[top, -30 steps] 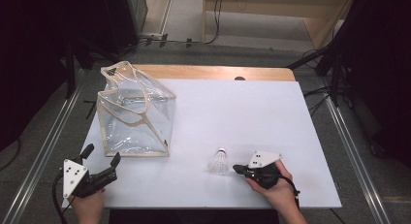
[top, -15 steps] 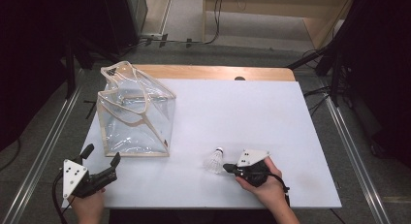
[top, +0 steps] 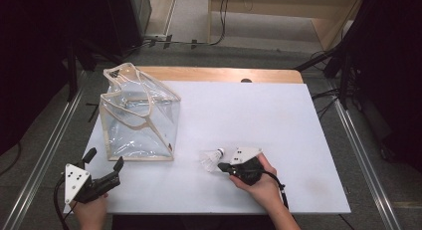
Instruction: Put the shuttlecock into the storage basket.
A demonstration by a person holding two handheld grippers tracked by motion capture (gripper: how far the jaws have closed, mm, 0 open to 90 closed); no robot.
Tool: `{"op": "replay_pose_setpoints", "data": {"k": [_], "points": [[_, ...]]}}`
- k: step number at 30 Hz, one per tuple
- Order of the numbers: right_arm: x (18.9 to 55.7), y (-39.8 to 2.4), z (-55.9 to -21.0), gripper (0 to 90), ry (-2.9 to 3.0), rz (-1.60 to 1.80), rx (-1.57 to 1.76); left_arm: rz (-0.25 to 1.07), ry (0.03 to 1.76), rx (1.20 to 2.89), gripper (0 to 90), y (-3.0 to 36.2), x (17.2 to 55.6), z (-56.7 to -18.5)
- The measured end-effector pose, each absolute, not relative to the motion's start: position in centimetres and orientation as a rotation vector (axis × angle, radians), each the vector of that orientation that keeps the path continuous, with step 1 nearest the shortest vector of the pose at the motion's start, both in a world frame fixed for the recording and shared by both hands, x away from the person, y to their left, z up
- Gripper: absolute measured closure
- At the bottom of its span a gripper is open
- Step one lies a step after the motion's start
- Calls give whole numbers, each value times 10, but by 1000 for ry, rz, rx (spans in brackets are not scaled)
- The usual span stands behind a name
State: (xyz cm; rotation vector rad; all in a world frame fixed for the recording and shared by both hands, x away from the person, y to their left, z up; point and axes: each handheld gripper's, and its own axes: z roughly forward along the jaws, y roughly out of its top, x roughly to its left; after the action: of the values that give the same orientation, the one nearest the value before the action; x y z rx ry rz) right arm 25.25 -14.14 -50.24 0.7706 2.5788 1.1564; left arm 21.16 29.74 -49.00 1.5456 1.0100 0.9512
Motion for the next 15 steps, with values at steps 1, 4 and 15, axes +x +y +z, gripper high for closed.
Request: {"op": "replay_pose_setpoints", "data": {"k": [1, 4, 15], "points": [[255, -140, -502, 882, 2580, 1163, 775, 951, 1011, 1545, 133, 297, 212, -490], [263, -135, -500, 881, 2579, 1166, 784, 951, 1010, 1545, 133, 297, 211, -490], [282, -120, -493, 881, 2594, 1134, 761, 953, 1010, 1543, 133, 297, 211, -490]]}}
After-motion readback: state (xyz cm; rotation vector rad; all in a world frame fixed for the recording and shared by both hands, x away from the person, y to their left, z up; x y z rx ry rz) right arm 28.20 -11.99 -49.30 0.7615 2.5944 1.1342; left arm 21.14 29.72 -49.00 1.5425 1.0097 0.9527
